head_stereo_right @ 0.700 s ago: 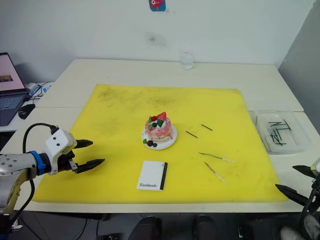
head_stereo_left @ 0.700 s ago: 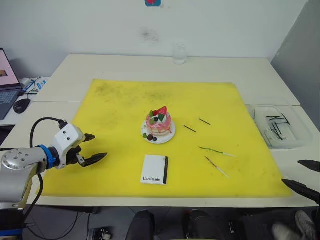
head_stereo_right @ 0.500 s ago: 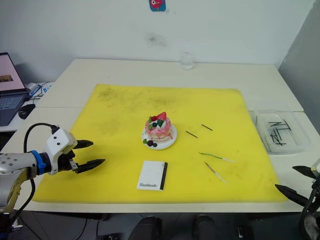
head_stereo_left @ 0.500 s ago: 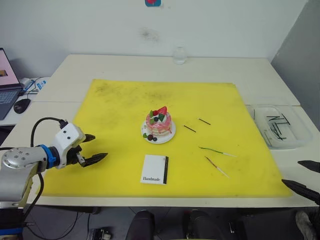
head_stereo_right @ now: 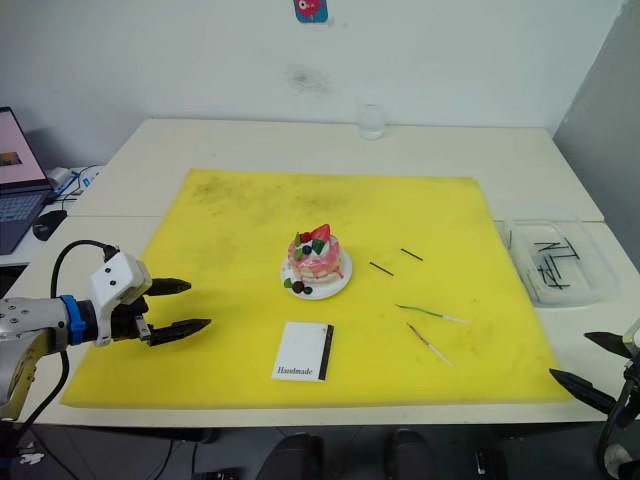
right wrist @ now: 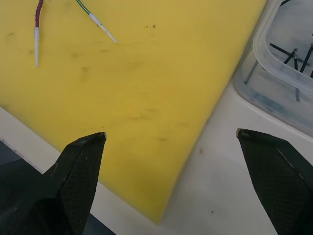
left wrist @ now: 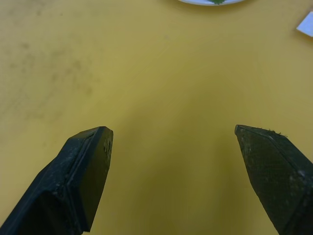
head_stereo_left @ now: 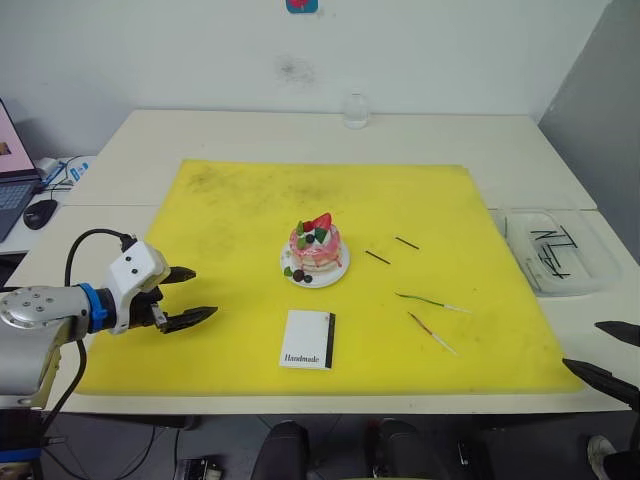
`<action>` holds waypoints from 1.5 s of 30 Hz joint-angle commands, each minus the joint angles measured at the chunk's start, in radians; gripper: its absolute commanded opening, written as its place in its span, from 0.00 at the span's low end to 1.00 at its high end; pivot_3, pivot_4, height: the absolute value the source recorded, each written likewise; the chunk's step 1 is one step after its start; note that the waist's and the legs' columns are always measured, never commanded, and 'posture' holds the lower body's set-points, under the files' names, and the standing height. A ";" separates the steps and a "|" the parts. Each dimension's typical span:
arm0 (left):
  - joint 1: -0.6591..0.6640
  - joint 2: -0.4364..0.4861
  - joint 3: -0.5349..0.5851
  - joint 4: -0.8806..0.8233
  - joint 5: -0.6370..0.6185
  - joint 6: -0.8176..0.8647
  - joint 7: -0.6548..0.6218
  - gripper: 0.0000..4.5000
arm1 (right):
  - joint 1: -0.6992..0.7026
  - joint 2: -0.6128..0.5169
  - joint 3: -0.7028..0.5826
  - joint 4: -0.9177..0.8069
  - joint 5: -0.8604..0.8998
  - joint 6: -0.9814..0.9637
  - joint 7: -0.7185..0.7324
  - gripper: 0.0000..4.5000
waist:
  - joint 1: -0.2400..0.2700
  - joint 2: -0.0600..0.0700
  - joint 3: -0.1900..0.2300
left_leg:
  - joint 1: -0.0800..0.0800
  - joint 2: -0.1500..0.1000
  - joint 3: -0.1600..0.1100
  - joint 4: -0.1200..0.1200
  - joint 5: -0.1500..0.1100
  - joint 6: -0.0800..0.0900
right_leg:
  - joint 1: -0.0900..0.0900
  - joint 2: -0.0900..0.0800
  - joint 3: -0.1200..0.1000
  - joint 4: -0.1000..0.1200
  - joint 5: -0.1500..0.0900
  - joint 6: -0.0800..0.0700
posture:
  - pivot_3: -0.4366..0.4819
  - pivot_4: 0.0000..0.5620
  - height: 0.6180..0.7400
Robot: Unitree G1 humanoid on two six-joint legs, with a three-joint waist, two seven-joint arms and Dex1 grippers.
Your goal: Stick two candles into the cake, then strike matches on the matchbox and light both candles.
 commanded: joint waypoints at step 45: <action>-0.146 -0.217 -0.291 -0.584 -0.342 0.261 0.140 1.00 | -0.775 -0.152 0.882 0.074 -0.195 0.144 -0.163 0.91 | -0.003 -0.001 0.000 | -0.002 -0.002 0.001 0.003 0.000 0.000 | -0.002 0.008 0.004 0.001 0.002 0.003 | 0.48 0.27 0.96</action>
